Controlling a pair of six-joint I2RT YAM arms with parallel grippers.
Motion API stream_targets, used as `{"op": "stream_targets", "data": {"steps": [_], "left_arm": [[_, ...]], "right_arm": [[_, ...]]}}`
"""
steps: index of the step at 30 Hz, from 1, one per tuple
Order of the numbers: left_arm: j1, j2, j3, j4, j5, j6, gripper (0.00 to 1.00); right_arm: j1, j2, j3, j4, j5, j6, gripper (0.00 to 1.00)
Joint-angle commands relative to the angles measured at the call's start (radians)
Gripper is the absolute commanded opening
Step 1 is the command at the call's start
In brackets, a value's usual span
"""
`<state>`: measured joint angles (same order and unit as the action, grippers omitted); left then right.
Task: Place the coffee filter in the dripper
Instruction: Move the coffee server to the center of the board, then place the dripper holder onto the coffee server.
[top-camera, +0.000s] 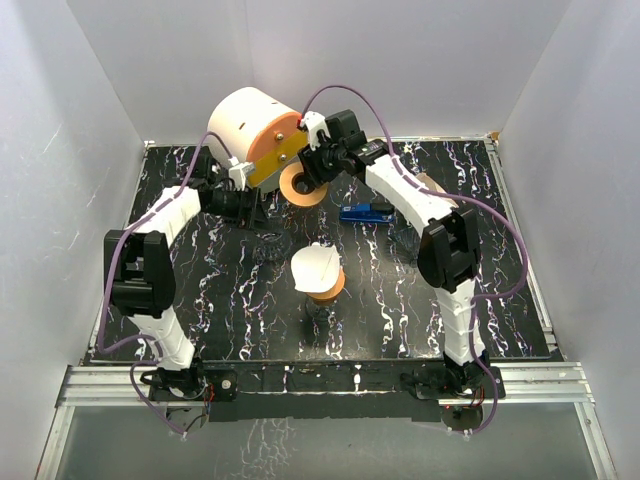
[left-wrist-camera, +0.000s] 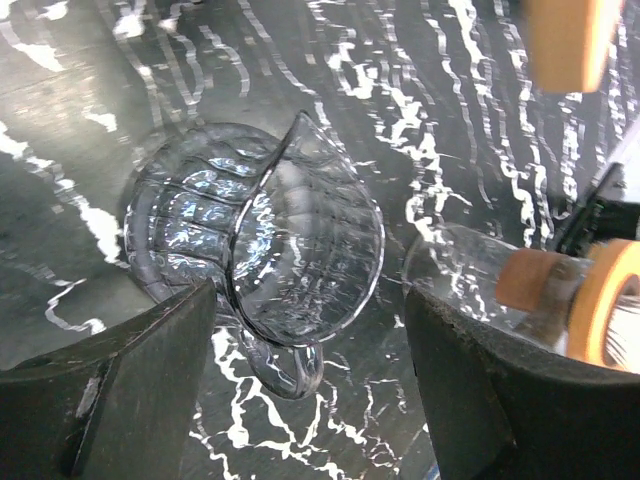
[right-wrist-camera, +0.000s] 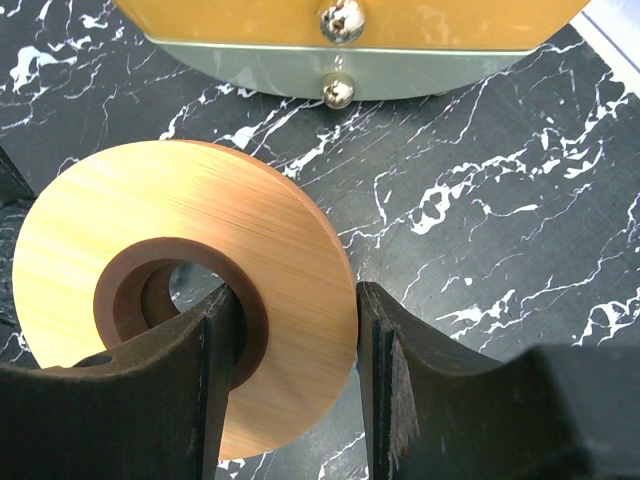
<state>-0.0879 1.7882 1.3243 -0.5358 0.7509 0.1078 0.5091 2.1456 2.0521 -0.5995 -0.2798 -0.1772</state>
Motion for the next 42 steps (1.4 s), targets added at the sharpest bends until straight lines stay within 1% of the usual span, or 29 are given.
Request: {"op": "stream_targets", "data": {"steps": [1,4,9,14,20,29,42], "left_arm": [[-0.010,-0.045,0.024,-0.014,0.180,0.030,0.74],[-0.009,-0.096,-0.003,0.014,0.166,0.057,0.78],[0.010,-0.222,-0.061,0.073,0.041,0.100,0.84],[0.069,-0.348,-0.113,0.119,-0.097,0.103,0.87],[0.128,-0.399,-0.122,0.123,-0.219,0.090,0.88],[0.158,-0.415,-0.129,0.126,-0.233,0.089,0.88],[0.168,-0.447,-0.138,0.127,-0.220,0.095,0.89]], "right_arm": [[0.000,-0.088,-0.014,0.036,-0.003,-0.009,0.19],[0.008,-0.092,-0.022,0.024,-0.045,-0.014,0.19],[0.057,-0.090,-0.021,-0.015,-0.070,-0.064,0.19],[0.102,-0.063,0.017,-0.059,-0.077,-0.092,0.18],[0.154,-0.028,0.051,-0.082,-0.081,-0.101,0.19],[0.197,0.034,0.097,-0.111,-0.059,-0.108,0.20],[0.221,0.110,0.135,-0.123,-0.019,-0.112,0.21]]}}
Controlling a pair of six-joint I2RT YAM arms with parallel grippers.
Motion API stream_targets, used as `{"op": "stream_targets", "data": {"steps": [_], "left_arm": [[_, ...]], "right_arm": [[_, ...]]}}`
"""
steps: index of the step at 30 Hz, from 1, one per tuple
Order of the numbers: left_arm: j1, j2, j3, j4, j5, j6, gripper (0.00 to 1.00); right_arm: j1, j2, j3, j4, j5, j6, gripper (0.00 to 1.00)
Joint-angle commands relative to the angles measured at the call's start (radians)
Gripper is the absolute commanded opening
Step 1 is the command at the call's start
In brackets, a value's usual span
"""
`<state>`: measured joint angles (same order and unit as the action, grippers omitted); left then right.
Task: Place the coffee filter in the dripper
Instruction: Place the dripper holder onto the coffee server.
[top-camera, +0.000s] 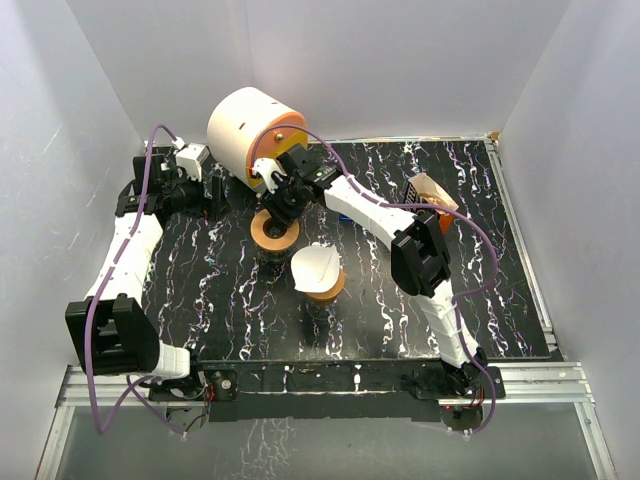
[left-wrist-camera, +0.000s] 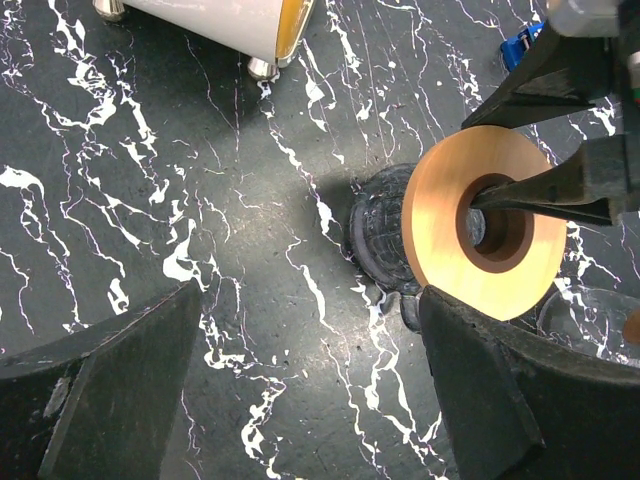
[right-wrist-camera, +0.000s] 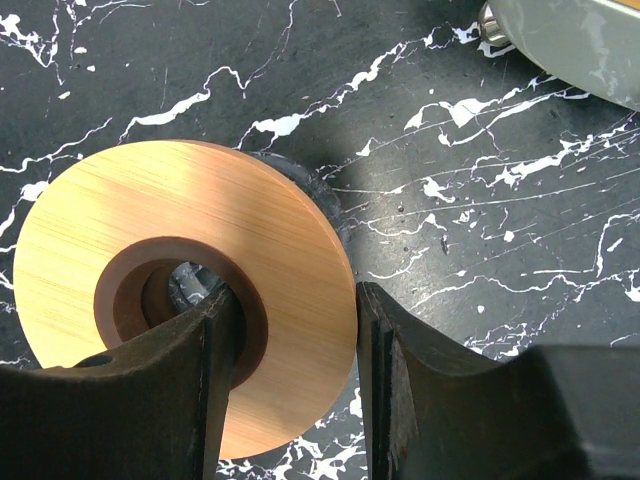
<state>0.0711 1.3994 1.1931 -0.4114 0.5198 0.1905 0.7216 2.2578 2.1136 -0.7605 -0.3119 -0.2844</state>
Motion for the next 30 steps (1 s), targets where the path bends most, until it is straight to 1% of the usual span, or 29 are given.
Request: {"op": "stream_targets", "data": {"steps": [1,7,11,14,21,25,30], "left_arm": [[0.009,-0.059,-0.007,0.003,0.012,0.013,0.89],[0.009,-0.060,-0.015,0.006,0.019,0.019,0.89],[0.012,-0.062,-0.016,0.005,0.018,0.023,0.89],[0.011,-0.063,-0.021,0.004,0.018,0.027,0.89],[0.011,-0.063,-0.024,0.009,0.022,0.032,0.90],[0.012,-0.059,-0.026,0.006,0.032,0.032,0.90],[0.012,-0.060,-0.026,0.005,0.030,0.035,0.90]], "right_arm": [[0.009,0.000,0.073,0.038,0.016,-0.005,0.21],[0.013,0.006,0.073,0.039,0.025,-0.006,0.23],[0.016,0.013,0.072,0.038,0.026,-0.006,0.27],[0.016,0.014,0.074,0.036,0.027,-0.006,0.33],[0.017,-0.016,0.073,0.039,0.034,-0.008,0.52],[0.017,-0.036,0.073,0.041,0.037,-0.011,0.58],[0.016,-0.063,0.083,0.042,0.052,-0.018,0.61]]}}
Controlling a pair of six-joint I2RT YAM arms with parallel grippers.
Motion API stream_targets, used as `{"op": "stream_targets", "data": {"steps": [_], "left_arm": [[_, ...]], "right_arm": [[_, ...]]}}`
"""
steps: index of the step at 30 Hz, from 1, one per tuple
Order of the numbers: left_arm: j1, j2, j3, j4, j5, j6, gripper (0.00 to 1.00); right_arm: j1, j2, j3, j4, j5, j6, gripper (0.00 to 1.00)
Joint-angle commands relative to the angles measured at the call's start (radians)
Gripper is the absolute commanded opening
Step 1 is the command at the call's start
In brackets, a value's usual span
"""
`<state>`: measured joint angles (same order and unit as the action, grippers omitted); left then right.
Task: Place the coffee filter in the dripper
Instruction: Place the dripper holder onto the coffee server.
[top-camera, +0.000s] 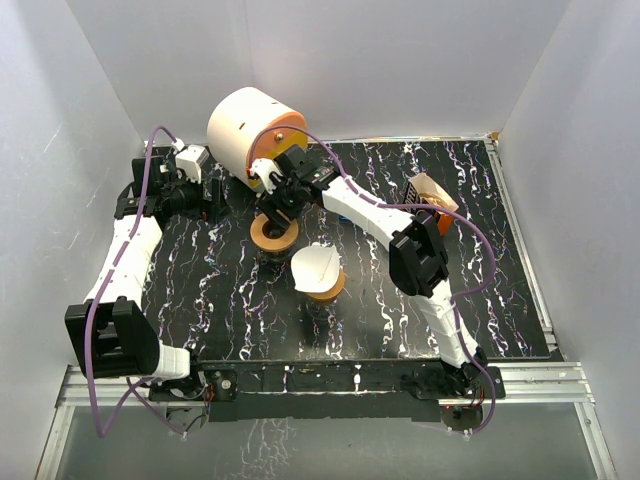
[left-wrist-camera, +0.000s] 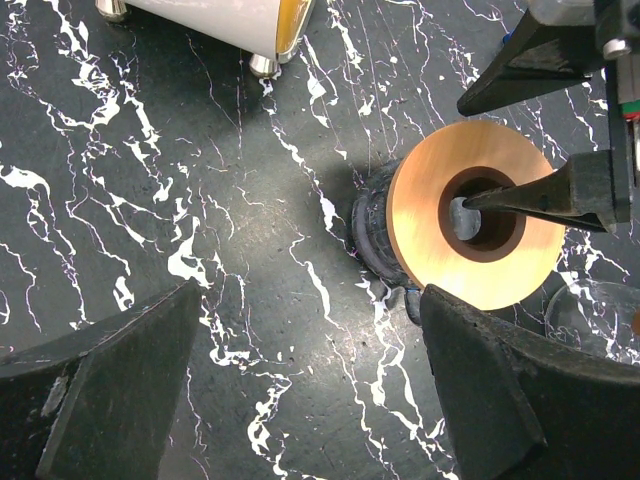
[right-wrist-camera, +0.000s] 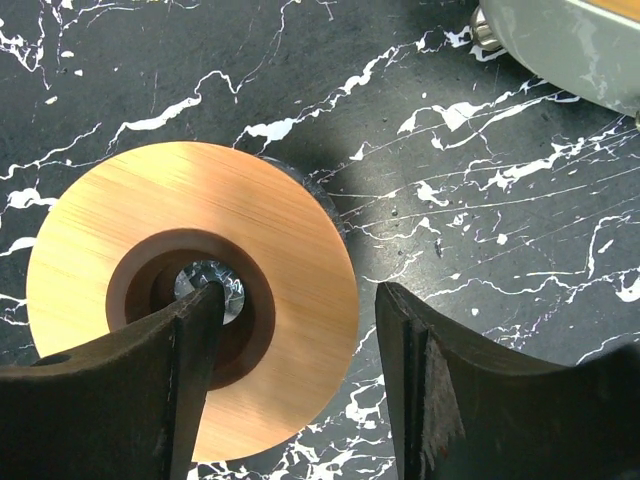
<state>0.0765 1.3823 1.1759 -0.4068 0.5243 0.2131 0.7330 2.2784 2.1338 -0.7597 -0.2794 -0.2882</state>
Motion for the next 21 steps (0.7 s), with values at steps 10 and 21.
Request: {"op": "stream_targets", "data": {"steps": [10,21], "left_arm": [[0.006,-0.030,0.023,-0.017,-0.009,0.004,0.99],[0.013,-0.021,0.048,-0.024,-0.066,0.028,0.99]], "right_arm": [[-0.061,-0.217,0.041,0.079,0.075,-0.033,0.69],[-0.281,-0.473,-0.196,0.075,0.026,-0.046,0.73]]}}
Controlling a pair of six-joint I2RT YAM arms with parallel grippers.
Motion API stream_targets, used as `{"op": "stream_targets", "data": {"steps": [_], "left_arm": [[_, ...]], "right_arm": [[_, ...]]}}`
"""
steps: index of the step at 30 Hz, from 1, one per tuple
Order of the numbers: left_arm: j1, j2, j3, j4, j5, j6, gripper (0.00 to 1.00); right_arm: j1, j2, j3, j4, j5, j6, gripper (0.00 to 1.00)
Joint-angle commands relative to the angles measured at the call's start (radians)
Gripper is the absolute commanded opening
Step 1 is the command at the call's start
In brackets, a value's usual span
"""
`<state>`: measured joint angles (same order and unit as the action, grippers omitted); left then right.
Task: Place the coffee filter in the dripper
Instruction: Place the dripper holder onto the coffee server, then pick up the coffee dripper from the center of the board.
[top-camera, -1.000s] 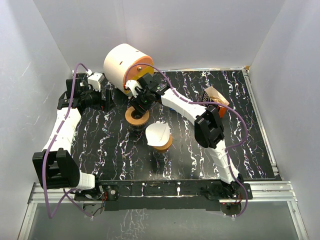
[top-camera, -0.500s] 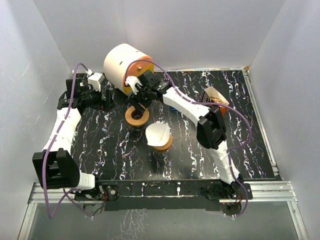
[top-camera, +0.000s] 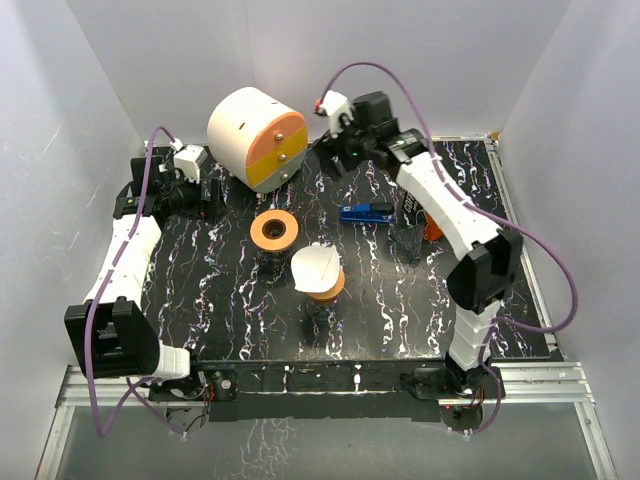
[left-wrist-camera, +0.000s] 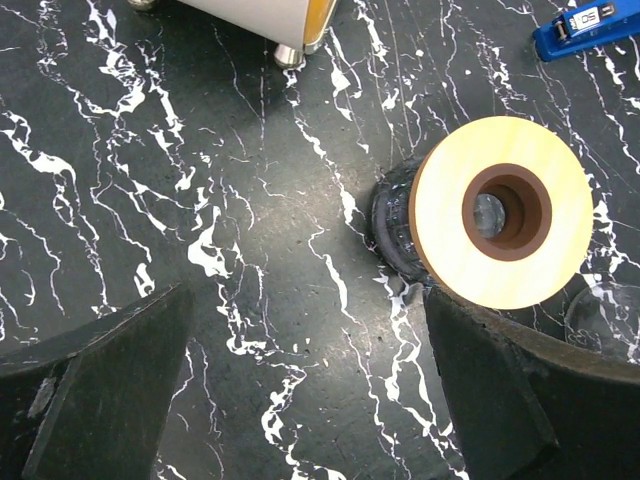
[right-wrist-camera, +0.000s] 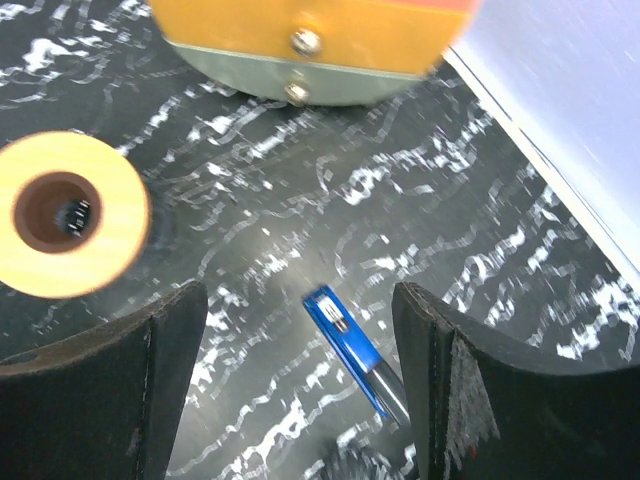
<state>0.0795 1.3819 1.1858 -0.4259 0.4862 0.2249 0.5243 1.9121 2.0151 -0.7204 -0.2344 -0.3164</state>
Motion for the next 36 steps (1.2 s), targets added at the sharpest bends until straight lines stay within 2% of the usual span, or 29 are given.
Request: {"op": "stream_targets", "data": {"steps": [1,13,19,24,29,36], "left_arm": [[0.010,-0.022,0.039,-0.003,-0.029,0.022,0.99],[0.010,0.029,0.069,-0.047,0.041,0.020,0.99],[0.010,0.016,0.039,-0.014,0.070,0.006,0.99],[0.010,0.013,0.023,-0.007,0.086,0.003,0.99],[0.011,-0.007,0.001,0.008,0.098,0.004,0.99],[0.010,-0.022,-0.017,0.013,0.103,0.010,0.99]], "right_arm": [[-0.093,-0.133,-0.107,0.030,-0.028,-0.023,0.73],[-0.271,-0.408,-0.523,-0.015,-0.038,-0.047,0.72],[-0.284,-0.446,-0.668,-0.020,0.022,-0.082,0.71],[-0.284,-0.394,-0.687,-0.049,0.022,-0.134,0.70],[-0.284,-0.330,-0.693,-0.070,-0.005,-0.278,0.71],[-0.285,-0.197,-0.611,-0.195,-0.045,-0.453,0.70]]}}
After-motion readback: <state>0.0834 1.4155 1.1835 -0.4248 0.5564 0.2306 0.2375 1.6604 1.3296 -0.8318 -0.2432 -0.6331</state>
